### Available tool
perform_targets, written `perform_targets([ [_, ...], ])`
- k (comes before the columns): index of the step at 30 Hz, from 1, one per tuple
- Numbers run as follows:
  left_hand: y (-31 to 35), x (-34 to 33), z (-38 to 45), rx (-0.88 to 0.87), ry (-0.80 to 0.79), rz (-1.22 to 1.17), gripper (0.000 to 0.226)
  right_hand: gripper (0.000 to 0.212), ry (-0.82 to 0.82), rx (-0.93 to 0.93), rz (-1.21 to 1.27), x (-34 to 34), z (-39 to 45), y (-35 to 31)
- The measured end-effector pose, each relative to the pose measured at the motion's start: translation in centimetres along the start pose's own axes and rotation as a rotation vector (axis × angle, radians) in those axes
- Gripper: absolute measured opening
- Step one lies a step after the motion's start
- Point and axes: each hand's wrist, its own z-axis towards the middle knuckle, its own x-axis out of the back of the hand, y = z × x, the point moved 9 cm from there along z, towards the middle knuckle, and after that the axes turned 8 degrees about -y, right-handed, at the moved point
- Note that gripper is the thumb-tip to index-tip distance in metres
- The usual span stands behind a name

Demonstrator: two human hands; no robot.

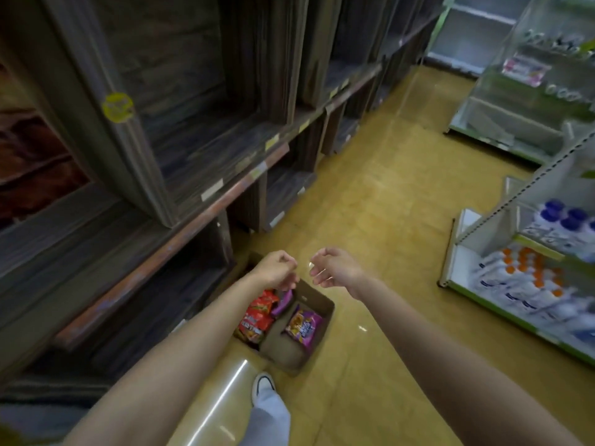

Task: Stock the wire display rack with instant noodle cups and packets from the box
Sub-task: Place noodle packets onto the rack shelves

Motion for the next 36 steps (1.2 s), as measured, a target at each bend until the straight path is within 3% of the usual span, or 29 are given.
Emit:
perform_targets([
  [9,-8.7,1.1,11.2,0.278,0.076,-0.047,0.017,0.014,-0.062,-0.178,-0.068,2.0,11.7,7.4],
  [18,-29.2,-2.7,22.3,0.585,0.150,-0.193,0.008,0.022,-0.102,-0.461,-0.009,-0.8,26.8,30.4],
  [25,-41.0,-6.2,31.2,0.688,0.095,-0.190,0.009,0.019,-0.180,-0.579,-0.034,-3.4,34.9,45.1],
  [29,-46.3,-6.3,36.4,0.660,0.035,-0.018,0.010,0.021,-0.210,-0.644,-0.068,-4.5,38.7,52.5],
  [33,-48.9,-4.5,42.4,0.597,0.019,0.429,0.022,0.030,-0.193,-0.727,-0.136,-4.9,43.5,58.8],
  [36,-48.5,-3.7,47.3,0.417,0.056,0.619,0.026,0.058,-0.106,-0.807,-0.064,-5.2,46.8,62.9],
])
